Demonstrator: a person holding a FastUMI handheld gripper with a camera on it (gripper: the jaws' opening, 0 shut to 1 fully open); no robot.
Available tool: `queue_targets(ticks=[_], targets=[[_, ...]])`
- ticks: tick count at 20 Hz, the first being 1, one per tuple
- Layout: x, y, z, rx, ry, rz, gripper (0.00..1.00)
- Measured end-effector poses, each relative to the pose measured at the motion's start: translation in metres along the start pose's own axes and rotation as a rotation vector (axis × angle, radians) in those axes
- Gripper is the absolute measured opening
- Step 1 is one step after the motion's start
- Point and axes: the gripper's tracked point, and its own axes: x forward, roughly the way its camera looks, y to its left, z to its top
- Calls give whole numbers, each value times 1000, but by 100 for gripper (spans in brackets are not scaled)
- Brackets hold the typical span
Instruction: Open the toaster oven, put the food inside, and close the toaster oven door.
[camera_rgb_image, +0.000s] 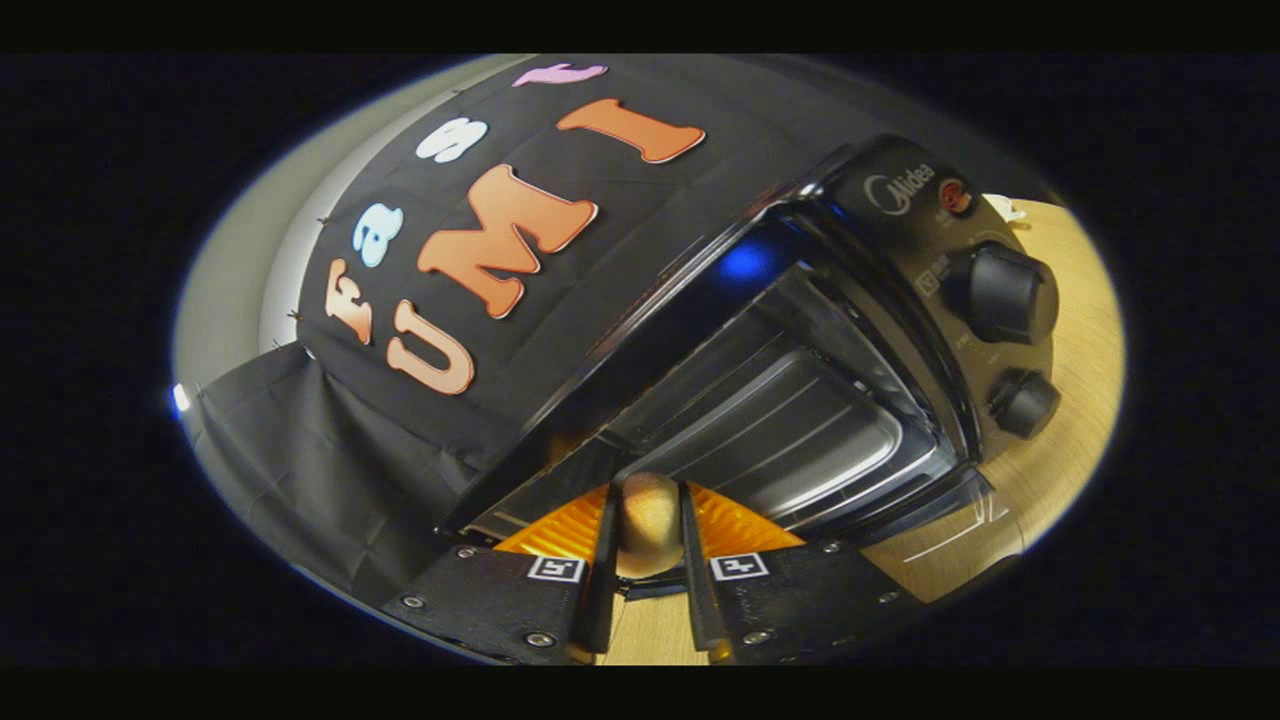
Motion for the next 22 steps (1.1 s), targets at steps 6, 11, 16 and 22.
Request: queue_targets(ticks=[6,11,16,22], targets=[[23,-6,0,-70,-33,-17,31],[25,-7,-5,-129,-41,-21,32],[16,-19,1,-295,-54,-108,46],[-9,-16,6,-340,-23,-101,75]])
